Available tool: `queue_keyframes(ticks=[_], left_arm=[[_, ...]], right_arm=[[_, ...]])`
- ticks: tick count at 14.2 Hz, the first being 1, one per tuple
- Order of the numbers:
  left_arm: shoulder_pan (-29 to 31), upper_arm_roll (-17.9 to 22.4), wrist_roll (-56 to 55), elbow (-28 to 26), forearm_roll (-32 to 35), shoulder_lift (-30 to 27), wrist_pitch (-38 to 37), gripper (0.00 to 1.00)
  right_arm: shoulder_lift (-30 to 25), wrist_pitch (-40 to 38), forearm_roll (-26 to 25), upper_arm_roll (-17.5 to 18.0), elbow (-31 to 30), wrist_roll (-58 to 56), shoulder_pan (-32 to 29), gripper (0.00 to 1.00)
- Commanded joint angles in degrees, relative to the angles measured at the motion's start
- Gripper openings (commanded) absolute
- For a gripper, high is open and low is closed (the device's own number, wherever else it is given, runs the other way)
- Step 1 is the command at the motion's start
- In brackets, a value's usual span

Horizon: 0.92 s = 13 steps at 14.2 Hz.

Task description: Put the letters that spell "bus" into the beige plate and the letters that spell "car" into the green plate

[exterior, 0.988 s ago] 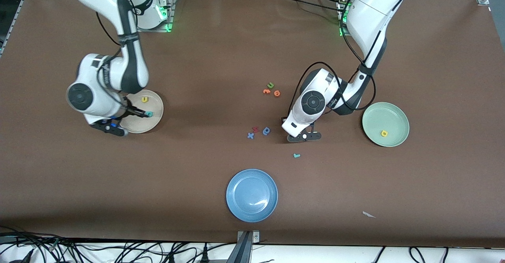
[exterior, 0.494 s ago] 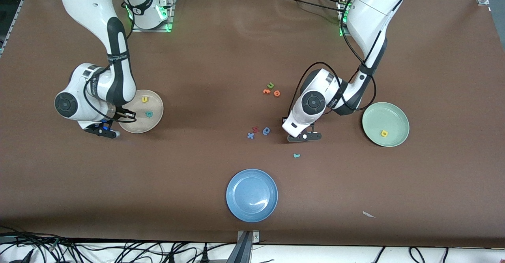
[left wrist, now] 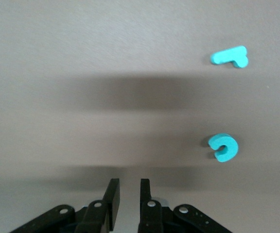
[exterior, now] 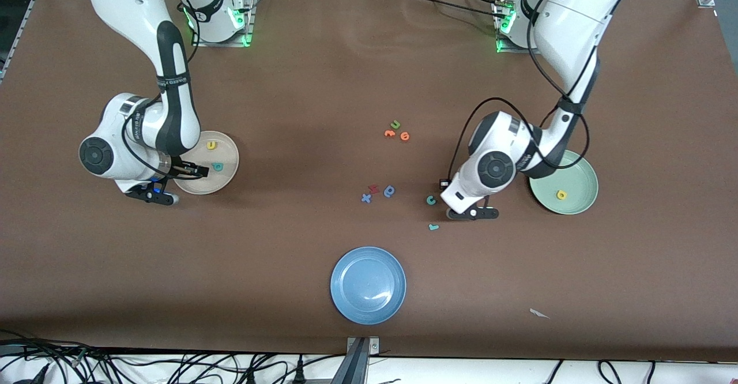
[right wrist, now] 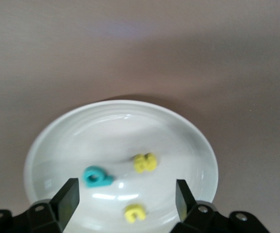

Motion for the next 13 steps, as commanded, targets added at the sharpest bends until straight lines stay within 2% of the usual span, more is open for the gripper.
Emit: queue_keyframes(ticks=[1,4,7,8,9,12,13], left_arm=[[-0.7,-0.3,1.3,-0.4,-1.3,-0.6,-1.1,0.24],[-1.1,-0.3,-0.1,-0.2,-1.5,-0.5,-0.8,0.24],[-1.5,-0.3,-0.6,1.0,-2.6,-0.3,-0.7,0.25],[-1.5,-0.3,-0.8,1.9,-3.2,-0.1,-0.7,0.27],[-1.5,-0.3,-1.3,2.7,-4.4,0.2,-0.7,0.3],[-3.0,-0.3,-3.8,7.1,-5.1,2.7,-0.7,0.45],[-4.0,-0.3,-5.0,8.1,-5.2,3.7,-0.7,0.49]], right_arm=[[-1.3,-13.0,-0.5,-4.1,8.2,-1.0,0.2,0.97],[-1.3,-29.8,-5.5,-7.8,20.5,-1.3,0.1,0.98],[-2.7,-35.4,-7.9,-7.6,25.6,-0.8,-0.2,0.99],[-4.1,-36.0,-8.8,-4.8,25.7,-0.8,-0.8,0.99],[-6.3,-36.4,-10.8,-1.3,26.1,-0.7,-4.1,1.0],[-12.7,-35.7,-22.5,20.0,26.0,2.7,-17.0,1.0],[-14.1,-35.3,-24.6,27.0,26.0,5.3,-22.3,1.0]])
